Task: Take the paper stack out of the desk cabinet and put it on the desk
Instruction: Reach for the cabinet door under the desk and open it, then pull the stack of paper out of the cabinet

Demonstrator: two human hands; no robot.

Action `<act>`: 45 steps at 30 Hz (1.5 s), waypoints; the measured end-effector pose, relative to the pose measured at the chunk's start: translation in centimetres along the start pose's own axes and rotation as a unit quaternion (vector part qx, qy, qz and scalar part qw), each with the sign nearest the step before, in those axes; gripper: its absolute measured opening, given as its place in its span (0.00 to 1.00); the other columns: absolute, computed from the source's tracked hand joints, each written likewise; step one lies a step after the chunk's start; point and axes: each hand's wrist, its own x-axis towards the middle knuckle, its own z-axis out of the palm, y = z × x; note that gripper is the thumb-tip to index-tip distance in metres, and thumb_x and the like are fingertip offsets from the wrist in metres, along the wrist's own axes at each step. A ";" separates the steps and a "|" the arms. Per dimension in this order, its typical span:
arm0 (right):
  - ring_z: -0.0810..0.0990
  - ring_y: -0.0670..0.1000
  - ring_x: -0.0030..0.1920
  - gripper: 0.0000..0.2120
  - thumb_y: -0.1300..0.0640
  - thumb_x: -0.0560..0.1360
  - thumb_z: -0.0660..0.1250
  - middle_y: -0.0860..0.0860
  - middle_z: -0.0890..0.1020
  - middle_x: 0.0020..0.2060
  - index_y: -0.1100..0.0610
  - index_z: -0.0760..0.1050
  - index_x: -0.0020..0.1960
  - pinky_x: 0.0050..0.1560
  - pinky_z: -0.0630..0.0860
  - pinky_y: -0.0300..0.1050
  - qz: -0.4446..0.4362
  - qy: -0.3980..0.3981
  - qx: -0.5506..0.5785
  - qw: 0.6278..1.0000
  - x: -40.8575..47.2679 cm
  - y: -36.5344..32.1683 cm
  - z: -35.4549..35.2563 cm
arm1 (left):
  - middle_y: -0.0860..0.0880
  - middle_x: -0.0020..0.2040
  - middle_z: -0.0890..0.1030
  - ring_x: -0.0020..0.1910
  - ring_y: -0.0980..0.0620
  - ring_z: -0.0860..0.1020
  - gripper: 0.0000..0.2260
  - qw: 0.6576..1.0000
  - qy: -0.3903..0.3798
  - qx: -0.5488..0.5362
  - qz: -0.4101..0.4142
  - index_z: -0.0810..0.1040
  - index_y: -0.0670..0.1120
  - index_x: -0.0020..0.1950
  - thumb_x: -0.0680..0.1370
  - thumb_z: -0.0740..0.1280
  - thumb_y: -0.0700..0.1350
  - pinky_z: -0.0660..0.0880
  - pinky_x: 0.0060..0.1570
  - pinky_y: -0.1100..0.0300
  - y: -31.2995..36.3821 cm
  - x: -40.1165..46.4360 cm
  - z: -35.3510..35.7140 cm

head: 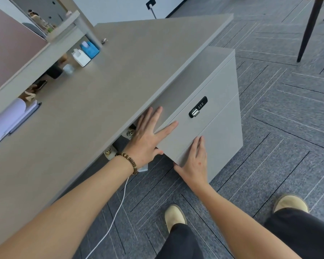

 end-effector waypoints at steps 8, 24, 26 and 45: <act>0.42 0.62 0.80 0.61 0.38 0.63 0.72 0.63 0.43 0.80 0.61 0.41 0.81 0.78 0.53 0.60 -0.050 -0.002 -0.063 0.997 -1.7 1.7 -2.6 | 0.43 0.81 0.40 0.79 0.40 0.40 0.47 1.000 -0.010 0.021 -0.001 0.51 0.61 0.79 0.70 0.77 0.46 0.42 0.75 0.47 0.3 -0.1 -0.4; 0.49 0.64 0.80 0.39 0.23 0.69 0.54 0.56 0.65 0.77 0.54 0.77 0.60 0.77 0.48 0.68 -0.223 -0.144 -0.282 0.922 -4.0 6.1 -17.1 | 0.28 0.76 0.36 0.77 0.30 0.39 0.55 0.982 -0.099 0.108 -0.120 0.42 0.51 0.80 0.65 0.67 0.71 0.43 0.76 0.38 7.3 -1.1 -2.6; 0.46 0.65 0.80 0.40 0.22 0.70 0.49 0.54 0.63 0.78 0.53 0.77 0.61 0.78 0.43 0.67 -0.209 -0.162 -0.289 0.920 -4.0 6.0 -19.2 | 0.28 0.76 0.36 0.77 0.29 0.38 0.56 0.981 -0.096 0.101 -0.133 0.41 0.51 0.80 0.64 0.66 0.73 0.44 0.76 0.36 7.9 -1.2 -2.5; 0.59 0.62 0.78 0.43 0.24 0.72 0.48 0.48 0.60 0.80 0.48 0.60 0.78 0.73 0.62 0.61 -0.020 -0.083 -0.306 0.948 -2.4 10.3 -27.2 | 0.28 0.76 0.37 0.76 0.27 0.40 0.61 0.988 -0.030 0.071 -0.136 0.36 0.56 0.79 0.57 0.65 0.76 0.44 0.73 0.32 7.7 -1.1 -0.5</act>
